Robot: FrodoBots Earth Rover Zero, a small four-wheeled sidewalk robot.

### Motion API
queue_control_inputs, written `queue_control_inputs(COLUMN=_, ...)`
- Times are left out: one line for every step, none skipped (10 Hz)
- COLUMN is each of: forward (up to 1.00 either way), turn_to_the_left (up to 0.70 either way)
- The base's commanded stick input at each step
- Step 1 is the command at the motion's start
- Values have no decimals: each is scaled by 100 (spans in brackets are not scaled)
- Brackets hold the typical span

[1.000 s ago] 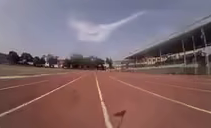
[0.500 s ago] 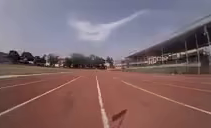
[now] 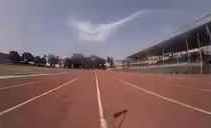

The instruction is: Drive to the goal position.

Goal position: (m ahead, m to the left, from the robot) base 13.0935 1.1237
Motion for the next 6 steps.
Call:
queue_control_inputs(forward=70, turn_to_the_left=0)
queue_control_inputs(forward=70, turn_to_the_left=0)
queue_control_inputs(forward=70, turn_to_the_left=0)
queue_control_inputs(forward=70, turn_to_the_left=0)
queue_control_inputs(forward=70, turn_to_the_left=0)
queue_control_inputs(forward=70, turn_to_the_left=0)
